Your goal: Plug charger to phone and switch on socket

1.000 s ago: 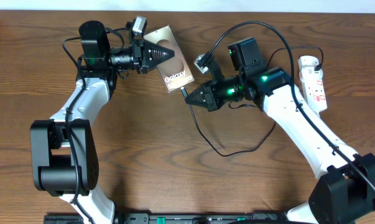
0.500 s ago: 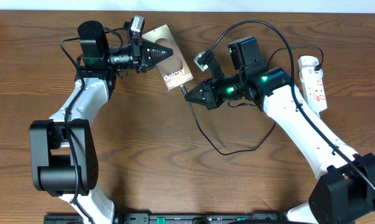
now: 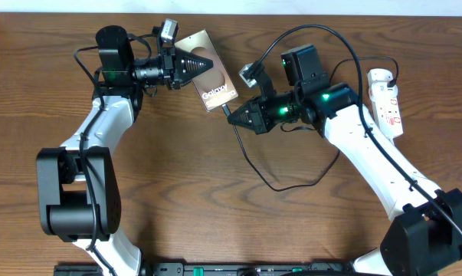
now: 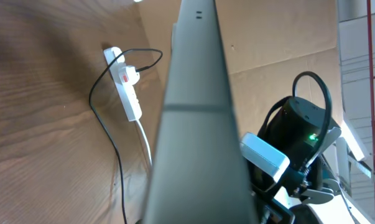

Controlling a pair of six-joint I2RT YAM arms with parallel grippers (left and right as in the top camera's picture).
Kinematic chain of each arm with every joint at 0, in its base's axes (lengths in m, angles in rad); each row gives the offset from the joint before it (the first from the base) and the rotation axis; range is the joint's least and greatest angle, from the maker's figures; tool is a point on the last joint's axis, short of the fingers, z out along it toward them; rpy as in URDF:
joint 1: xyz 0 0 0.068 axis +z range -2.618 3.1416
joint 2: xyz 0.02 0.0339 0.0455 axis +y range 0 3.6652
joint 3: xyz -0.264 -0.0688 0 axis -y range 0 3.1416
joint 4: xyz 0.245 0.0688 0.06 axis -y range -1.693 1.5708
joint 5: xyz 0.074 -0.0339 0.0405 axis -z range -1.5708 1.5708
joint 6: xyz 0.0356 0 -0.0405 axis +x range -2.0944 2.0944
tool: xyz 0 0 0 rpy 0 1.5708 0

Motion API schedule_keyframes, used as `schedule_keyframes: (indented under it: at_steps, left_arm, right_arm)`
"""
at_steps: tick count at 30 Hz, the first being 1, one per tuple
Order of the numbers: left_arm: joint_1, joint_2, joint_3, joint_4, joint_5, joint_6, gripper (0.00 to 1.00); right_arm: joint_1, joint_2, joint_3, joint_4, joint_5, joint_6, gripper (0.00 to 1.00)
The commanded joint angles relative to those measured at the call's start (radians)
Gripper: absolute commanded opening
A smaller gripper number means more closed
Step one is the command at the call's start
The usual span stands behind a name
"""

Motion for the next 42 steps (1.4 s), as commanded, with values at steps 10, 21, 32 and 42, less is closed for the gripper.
schedule_keyframes:
  at_steps: [10,21,32,42]
  left_arm:
    - [-0.016,0.003,0.008,0.002,0.088,0.006,0.07]
    - [-0.005,0.003,0.048,0.017,0.069,-0.047,0.07]
    - [0.008,0.003,0.191,-0.038,-0.189,-0.174,0.07]
    - [-0.069,0.003,0.191,-0.575,-0.291,0.215,0.07]
  right_arm:
    - [-0.094,-0.056,0.015,-0.080,-0.006,-0.052,0.41]
    - [-0.285,-0.171,0.015,-0.188,0.066,-0.076,0.56]
    - [-0.312,-0.171,0.015,-0.235,0.151,-0.081,0.61]
    - [-0.312,-0.171,0.015,-0.262,0.242,-0.073,0.65]
